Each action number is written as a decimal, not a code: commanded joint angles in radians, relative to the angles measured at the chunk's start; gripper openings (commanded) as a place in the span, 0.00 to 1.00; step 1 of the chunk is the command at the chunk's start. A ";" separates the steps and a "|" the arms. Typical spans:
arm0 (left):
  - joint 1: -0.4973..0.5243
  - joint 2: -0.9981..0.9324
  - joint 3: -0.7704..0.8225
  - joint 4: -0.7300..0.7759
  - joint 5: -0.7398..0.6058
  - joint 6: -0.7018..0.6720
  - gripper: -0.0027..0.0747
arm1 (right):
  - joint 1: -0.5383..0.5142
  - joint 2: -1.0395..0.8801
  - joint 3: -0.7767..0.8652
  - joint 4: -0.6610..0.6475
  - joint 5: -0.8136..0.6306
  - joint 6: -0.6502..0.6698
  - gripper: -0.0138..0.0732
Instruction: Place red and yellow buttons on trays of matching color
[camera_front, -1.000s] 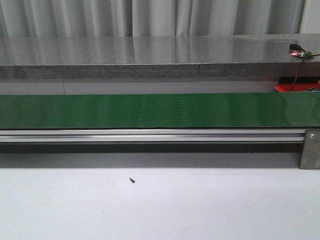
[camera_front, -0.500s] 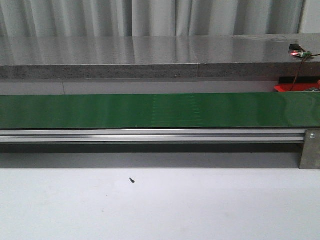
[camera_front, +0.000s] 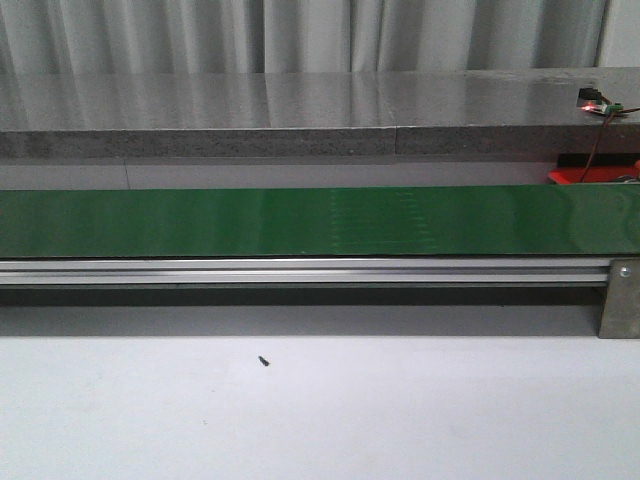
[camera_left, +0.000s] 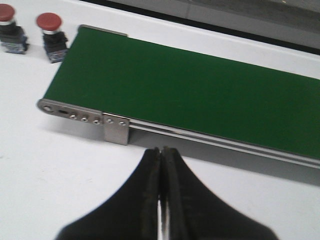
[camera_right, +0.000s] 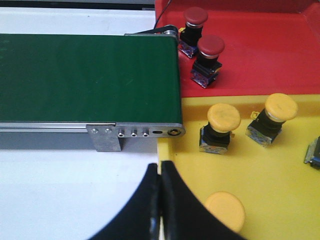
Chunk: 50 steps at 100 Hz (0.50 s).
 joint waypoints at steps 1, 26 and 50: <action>0.072 0.018 -0.042 -0.006 -0.058 -0.014 0.01 | 0.001 -0.003 -0.026 -0.009 -0.075 0.001 0.09; 0.275 0.180 -0.151 -0.009 -0.007 -0.014 0.01 | 0.001 -0.003 -0.026 -0.009 -0.075 0.001 0.09; 0.344 0.403 -0.286 -0.031 0.016 0.002 0.10 | 0.001 -0.003 -0.026 -0.009 -0.075 0.001 0.09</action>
